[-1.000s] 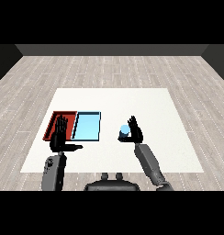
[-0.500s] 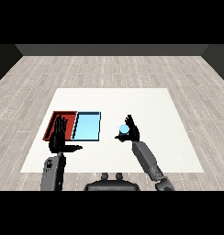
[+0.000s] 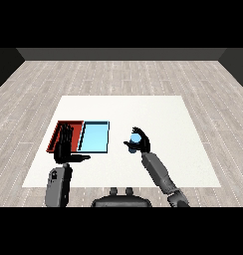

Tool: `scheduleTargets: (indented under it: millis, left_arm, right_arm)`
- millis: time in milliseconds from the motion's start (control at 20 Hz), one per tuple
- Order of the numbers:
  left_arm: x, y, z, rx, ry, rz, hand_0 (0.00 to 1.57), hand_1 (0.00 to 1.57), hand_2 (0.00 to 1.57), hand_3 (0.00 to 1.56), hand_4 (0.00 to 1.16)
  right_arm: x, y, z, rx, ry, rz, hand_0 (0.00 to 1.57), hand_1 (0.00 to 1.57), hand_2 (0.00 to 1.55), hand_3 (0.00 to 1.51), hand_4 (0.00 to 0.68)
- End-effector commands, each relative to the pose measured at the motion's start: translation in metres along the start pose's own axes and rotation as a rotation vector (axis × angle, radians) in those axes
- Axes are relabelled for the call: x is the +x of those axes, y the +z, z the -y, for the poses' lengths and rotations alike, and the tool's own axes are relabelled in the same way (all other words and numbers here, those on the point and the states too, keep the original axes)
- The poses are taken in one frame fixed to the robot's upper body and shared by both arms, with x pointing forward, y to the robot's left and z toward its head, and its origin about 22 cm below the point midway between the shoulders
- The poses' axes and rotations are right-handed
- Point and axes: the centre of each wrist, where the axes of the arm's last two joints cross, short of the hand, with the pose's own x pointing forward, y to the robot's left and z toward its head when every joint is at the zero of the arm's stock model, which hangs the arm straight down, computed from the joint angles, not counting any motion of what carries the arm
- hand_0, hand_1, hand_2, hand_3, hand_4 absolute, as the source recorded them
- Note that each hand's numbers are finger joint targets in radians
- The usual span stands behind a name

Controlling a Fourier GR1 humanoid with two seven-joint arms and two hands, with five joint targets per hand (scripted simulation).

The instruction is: Pick the blue can and put it in the blue box

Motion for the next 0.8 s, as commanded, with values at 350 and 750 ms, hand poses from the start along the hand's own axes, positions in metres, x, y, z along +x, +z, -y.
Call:
scheduleTargets:
  millis: [350, 750]
  left_arm:
    - [0.0, -0.004, 0.0, -0.009, -0.005, -0.02, 0.0, 0.0, 0.0, 0.0, 0.0]
    - [-0.019, 0.002, 0.032, -0.103, -0.011, -0.044, 0.0, 0.0, 0.0, 0.0, 0.0]
  right_arm:
    - [0.011, 0.004, -0.004, -0.085, 0.165, -0.011, 1.5, 1.5, 1.48, 1.44, 0.616]
    - [0.057, -0.018, -0.019, -0.022, 0.221, 0.107, 1.45, 1.45, 1.46, 1.4, 0.631]
